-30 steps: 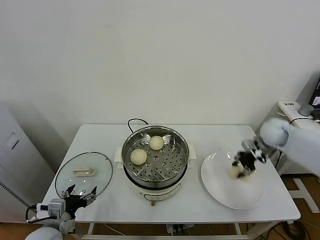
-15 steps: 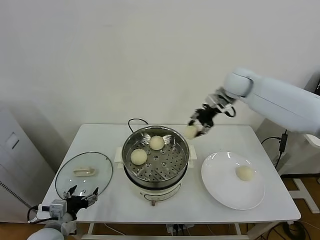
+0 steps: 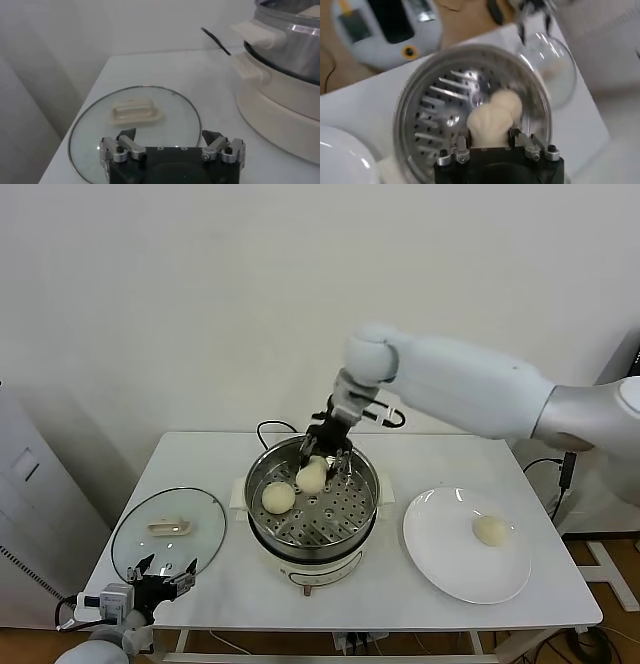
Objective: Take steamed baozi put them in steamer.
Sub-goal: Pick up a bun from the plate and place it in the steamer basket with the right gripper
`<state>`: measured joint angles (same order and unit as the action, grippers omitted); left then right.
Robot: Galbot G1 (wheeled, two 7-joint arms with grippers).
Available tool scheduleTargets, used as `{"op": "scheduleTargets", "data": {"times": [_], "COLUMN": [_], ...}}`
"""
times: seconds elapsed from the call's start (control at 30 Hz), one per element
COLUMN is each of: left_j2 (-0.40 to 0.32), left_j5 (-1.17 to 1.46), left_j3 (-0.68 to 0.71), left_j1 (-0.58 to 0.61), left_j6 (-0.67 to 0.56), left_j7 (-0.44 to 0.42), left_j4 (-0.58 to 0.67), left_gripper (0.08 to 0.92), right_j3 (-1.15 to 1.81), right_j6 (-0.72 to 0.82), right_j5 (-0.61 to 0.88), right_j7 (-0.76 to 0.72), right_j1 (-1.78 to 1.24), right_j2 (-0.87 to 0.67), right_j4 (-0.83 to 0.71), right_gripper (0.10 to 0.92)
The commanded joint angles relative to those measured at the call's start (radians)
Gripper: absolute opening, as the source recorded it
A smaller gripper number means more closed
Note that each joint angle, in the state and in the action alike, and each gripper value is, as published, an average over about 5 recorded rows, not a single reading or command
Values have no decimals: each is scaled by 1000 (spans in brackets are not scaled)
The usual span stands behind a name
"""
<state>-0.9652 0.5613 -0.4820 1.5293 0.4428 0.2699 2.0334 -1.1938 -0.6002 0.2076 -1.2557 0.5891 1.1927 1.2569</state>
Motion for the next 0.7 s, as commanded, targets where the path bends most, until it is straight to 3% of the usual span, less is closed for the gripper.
{"op": "scheduleTargets", "data": {"times": [0.03,0.7], "left_j2": [2,1], "left_j5": [0,2], "left_j3": [0,-8], "left_j1": [-1,2], "left_j6": [-1,-6], "left_j7": [-1,-1], "left_j4": [-3,-6], "left_gripper": [823,823], "right_j3": [23,34], "right_j6": [-204,-192], "right_j5": [-192,-343], "right_j7": [-19,-51], "right_j1": [-64,-174], "right_j2": [77,64], "right_j4": [57,123], "right_gripper": [458,462]}}
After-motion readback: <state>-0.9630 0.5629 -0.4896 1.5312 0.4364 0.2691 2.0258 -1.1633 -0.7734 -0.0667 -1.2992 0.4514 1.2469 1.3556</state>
